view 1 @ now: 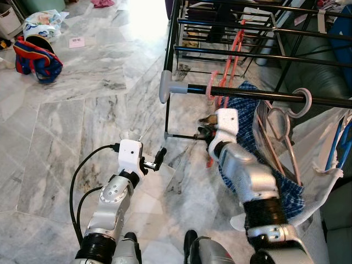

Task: Hang hanger

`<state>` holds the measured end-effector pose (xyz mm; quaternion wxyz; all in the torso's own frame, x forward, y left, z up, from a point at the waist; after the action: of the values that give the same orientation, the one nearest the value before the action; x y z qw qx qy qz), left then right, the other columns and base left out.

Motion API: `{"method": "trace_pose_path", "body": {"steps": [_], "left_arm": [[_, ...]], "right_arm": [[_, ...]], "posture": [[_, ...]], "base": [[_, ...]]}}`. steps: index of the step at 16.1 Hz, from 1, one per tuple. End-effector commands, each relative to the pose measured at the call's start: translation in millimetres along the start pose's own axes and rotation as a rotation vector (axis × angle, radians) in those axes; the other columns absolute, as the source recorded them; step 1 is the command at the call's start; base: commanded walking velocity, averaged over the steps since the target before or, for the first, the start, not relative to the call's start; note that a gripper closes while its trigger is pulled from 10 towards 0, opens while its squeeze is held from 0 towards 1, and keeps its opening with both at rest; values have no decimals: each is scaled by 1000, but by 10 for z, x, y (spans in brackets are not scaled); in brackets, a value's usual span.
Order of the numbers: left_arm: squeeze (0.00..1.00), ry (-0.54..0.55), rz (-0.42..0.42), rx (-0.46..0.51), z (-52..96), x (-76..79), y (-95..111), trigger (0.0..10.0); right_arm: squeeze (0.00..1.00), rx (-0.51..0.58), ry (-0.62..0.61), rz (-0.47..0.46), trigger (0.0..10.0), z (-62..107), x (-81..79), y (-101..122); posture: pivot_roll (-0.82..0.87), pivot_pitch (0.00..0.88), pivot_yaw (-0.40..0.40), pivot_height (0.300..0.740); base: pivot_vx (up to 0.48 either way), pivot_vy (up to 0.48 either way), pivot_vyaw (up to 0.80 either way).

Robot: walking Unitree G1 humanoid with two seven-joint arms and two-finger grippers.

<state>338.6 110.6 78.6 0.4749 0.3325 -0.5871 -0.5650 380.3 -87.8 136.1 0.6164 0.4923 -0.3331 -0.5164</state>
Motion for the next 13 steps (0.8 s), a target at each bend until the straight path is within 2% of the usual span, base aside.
{"method": "trace_pose_path", "body": {"steps": [1,3,6,10,13], "left_arm": [[0,6,-1,-19,14,1,-62,10000],[0,2,1,-20,0,16,-64,10000],[0,7,0,-21,-4,4,-66,10000],[0,12,-3,-23,-4,-11,-66,10000],[0,7,-6,-25,-10,-1,-69,10000]], "right_arm": [[0,45,2,-25,10000,20,12,199],[0,43,24,-91,10000,6,13,323],[0,27,58,-106,10000,7,-34,373],[0,-25,109,-138,10000,53,-206,244],[0,-53,118,-165,10000,69,-235,165]], "posture": [[25,244,-28,740],[24,243,-29,740],[29,239,-30,740],[34,237,-31,740],[30,237,-26,740]], "base": [[0,0,0],[0,0,0],[0,0,0],[0,0,0],[0,0,0]]}}
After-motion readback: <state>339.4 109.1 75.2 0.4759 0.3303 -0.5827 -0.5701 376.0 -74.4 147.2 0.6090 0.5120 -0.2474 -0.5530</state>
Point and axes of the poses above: a point about 5 cm out from each wrist's last joint towards the gripper, its own z axis pointing back from the gripper into the wrist, its own y axis along the axis of the wrist's last joint, x = y × z, the point moved 3 cm from there along -z, pointing out of the wrist towards the gripper, and after that the axes turned 7 degrees about z, right-handed, at the moved point
